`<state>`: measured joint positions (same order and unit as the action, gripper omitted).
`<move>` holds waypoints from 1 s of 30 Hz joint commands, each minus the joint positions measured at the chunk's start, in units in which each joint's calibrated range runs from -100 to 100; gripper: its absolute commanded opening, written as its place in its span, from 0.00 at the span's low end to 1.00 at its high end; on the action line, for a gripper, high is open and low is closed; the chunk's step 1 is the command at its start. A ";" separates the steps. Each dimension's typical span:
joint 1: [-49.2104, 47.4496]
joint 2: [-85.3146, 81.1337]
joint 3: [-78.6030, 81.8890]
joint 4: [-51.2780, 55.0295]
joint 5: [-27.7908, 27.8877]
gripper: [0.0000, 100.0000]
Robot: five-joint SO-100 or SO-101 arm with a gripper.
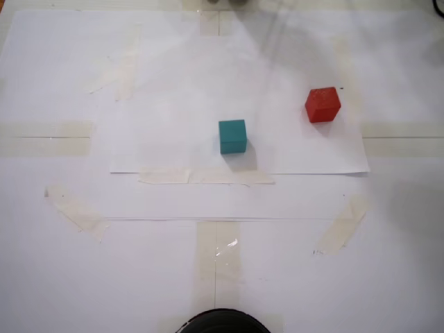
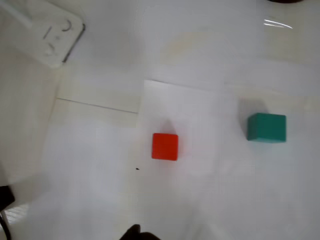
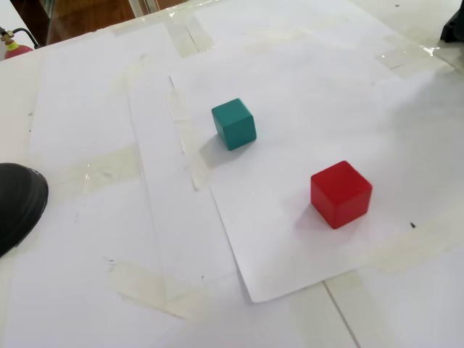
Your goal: Put the red cube on the top of the blue cube.
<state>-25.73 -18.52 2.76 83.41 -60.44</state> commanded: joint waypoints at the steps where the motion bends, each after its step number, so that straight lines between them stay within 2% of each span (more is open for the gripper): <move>1: -5.08 7.11 -10.16 -3.55 -1.47 0.00; 6: -8.71 14.23 -12.15 -5.34 -4.54 0.00; 13: -8.79 20.59 -12.33 -1.26 -8.21 0.00; 20: -5.76 28.65 -16.96 -0.45 -8.30 0.00; 28: -2.81 35.61 -26.41 5.42 -7.96 0.00; 30: -2.13 35.69 -26.59 4.12 -6.35 0.00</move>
<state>-29.97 17.92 -18.03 87.23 -68.06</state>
